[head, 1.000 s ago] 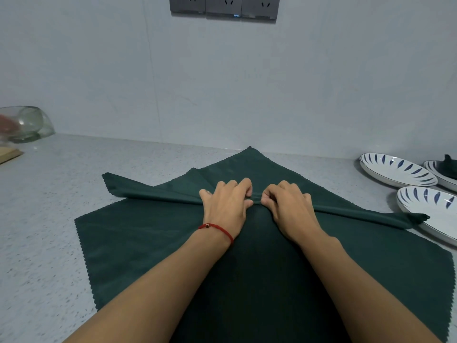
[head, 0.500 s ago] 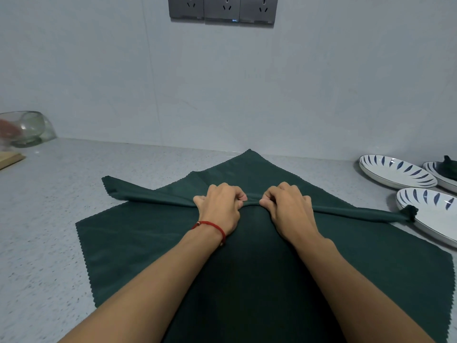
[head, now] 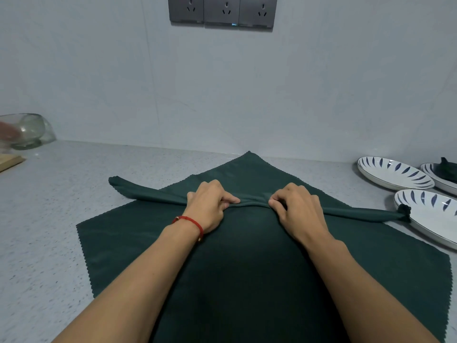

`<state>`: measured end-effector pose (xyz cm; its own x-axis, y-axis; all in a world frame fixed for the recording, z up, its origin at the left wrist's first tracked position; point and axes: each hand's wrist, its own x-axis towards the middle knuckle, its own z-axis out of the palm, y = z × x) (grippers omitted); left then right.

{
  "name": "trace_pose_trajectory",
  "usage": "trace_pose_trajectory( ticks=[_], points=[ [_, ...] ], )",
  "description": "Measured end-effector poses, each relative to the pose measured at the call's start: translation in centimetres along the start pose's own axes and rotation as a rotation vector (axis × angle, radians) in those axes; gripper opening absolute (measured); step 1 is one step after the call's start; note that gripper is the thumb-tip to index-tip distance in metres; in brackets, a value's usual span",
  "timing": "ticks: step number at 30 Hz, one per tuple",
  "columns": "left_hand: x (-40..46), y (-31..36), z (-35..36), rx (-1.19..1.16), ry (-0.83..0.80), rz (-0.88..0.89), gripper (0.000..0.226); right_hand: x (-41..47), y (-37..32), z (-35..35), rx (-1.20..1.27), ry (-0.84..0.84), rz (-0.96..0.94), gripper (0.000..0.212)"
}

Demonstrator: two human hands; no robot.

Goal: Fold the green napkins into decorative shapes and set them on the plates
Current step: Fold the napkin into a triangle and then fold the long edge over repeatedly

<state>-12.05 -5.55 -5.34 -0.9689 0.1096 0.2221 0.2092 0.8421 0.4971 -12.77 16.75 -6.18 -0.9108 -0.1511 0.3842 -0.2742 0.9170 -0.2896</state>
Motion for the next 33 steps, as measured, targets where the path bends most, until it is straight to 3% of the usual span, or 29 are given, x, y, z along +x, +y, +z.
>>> trace_pose_trajectory(
  ticks=[2,7,12,19,27,33],
  points=[
    [0.0,-0.4,-0.1,-0.004,-0.01,0.015,0.035,-0.3,0.7,-0.5,-0.017,-0.036,-0.045,0.02],
    [-0.3,-1.1,-0.4,-0.047,0.151,-0.016,0.011,-1.0,3.1,-1.5,-0.015,-0.076,-0.064,0.025],
    [-0.6,-0.8,-1.6,0.036,0.077,0.058,0.017,-1.2,3.7,-2.5,-0.054,-0.049,-0.077,0.021],
    [-4.6,-0.9,-3.3,0.038,-0.04,0.157,0.013,-4.8,2.8,-5.2,-0.062,-0.159,-0.128,0.02],
    [-9.7,-1.0,-4.5,-0.051,-0.048,0.172,0.018,-9.7,1.9,-7.1,0.039,-0.206,-0.182,0.012],
    [-10.9,-1.9,-3.9,-0.096,0.017,0.16,0.01,-11.7,1.8,-6.4,0.18,-0.096,-0.143,0.011]
  ],
)
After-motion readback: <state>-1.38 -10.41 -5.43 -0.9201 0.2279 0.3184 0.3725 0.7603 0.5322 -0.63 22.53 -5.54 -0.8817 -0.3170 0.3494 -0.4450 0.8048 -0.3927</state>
